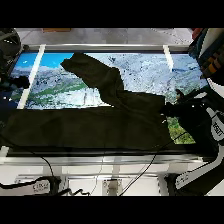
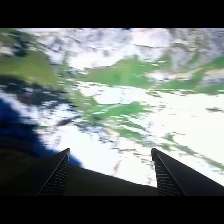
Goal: Fold the clothes and pants, and hang the long-sleeved shirts on hangers.
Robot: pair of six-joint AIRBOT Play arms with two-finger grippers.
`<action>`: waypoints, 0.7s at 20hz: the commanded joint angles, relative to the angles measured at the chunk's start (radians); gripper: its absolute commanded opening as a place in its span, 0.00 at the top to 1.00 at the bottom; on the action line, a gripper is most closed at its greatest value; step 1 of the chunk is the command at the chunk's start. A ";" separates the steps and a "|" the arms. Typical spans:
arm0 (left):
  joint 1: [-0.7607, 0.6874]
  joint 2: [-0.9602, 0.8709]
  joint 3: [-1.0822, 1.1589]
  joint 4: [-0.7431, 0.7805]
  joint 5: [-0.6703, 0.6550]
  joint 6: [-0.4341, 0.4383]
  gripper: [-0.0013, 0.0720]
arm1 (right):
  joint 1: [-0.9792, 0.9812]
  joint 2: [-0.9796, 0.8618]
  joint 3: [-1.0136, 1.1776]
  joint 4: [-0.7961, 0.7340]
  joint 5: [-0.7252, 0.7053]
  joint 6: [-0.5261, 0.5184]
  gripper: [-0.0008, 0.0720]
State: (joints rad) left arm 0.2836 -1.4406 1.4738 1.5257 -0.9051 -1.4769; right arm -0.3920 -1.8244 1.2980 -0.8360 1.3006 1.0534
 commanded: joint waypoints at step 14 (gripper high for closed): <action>-0.451 -0.351 0.000 -0.681 0.306 -0.047 0.00 | 0.000 -0.002 0.000 0.102 -0.013 -0.062 0.93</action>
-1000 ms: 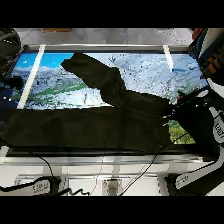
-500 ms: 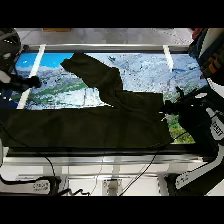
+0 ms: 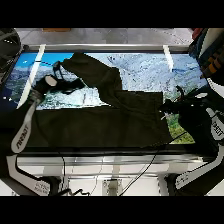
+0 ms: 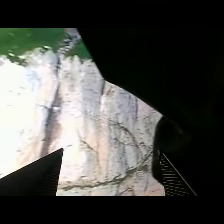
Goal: Fold the clothes and pants, and hang the long-sleeved shirts on hangers.
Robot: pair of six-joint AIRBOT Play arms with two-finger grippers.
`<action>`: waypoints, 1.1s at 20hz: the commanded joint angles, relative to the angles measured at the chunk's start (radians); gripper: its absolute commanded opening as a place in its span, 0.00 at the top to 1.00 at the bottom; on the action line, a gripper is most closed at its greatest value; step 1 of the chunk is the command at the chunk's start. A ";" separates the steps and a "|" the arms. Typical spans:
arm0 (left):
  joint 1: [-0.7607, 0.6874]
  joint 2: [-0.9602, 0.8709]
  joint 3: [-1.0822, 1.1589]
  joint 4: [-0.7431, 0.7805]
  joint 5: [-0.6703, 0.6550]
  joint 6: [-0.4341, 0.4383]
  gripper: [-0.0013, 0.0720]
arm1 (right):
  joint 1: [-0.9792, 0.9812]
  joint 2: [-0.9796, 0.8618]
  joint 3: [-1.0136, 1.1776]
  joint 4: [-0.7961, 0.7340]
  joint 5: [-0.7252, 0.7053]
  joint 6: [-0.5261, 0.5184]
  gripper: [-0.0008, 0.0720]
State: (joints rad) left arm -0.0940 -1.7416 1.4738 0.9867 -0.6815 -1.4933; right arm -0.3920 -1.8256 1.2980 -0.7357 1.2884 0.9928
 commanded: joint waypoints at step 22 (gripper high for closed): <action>-0.263 -0.101 0.001 -0.099 0.588 -0.060 0.96 | 0.000 -0.001 0.000 0.001 0.002 -0.011 0.93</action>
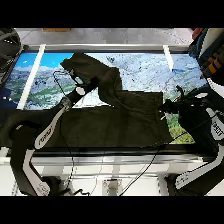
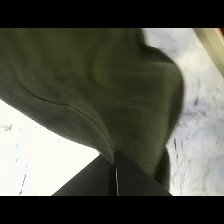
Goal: Fold the clothes and pants, and hang the long-sleeved shirts on hangers.
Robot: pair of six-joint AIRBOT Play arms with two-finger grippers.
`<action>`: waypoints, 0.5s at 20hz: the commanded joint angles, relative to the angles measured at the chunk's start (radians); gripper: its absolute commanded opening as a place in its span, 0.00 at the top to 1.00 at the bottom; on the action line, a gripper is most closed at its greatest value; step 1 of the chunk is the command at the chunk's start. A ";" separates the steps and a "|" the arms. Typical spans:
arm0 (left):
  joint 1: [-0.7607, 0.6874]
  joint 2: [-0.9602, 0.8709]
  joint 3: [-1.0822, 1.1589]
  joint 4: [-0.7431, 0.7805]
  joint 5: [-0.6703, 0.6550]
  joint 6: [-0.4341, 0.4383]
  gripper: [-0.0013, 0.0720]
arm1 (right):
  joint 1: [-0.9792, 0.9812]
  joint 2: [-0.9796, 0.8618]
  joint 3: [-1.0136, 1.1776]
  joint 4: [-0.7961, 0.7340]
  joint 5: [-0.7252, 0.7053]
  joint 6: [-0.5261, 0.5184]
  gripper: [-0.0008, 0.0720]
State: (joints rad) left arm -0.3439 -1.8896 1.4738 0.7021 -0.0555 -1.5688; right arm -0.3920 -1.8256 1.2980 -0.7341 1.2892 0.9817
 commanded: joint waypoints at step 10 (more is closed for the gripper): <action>-0.179 0.384 0.001 0.665 -0.706 0.012 0.96 | 0.000 0.009 0.001 -0.001 0.007 -0.001 0.93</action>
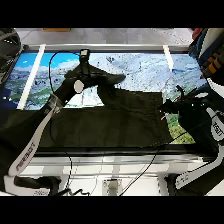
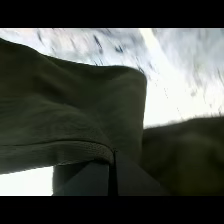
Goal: Fold the clothes and pants, and hang the long-sleeved shirts on hangers.
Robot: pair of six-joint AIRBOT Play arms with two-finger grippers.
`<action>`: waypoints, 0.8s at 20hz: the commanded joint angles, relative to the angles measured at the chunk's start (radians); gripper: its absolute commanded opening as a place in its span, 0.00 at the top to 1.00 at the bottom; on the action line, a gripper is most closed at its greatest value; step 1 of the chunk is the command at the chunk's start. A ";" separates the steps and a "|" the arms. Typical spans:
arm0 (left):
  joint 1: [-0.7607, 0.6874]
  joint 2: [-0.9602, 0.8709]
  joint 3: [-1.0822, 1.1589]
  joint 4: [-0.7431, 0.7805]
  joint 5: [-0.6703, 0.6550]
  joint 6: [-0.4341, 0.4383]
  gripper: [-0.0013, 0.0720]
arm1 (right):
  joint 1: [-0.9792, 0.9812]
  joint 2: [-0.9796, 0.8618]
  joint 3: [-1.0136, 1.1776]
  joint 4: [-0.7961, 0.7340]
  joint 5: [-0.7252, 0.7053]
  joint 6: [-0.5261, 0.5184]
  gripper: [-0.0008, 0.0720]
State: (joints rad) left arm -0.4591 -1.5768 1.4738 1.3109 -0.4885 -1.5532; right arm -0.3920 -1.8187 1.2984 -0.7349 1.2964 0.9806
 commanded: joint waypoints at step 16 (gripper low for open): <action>0.019 0.172 0.000 0.485 -0.541 -0.147 0.30 | 0.000 0.002 0.000 0.000 0.002 0.001 0.93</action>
State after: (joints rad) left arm -0.5945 -1.4403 1.4738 1.6466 -0.9344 -1.6691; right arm -0.3916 -1.8168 1.2980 -0.7349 1.2984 0.9813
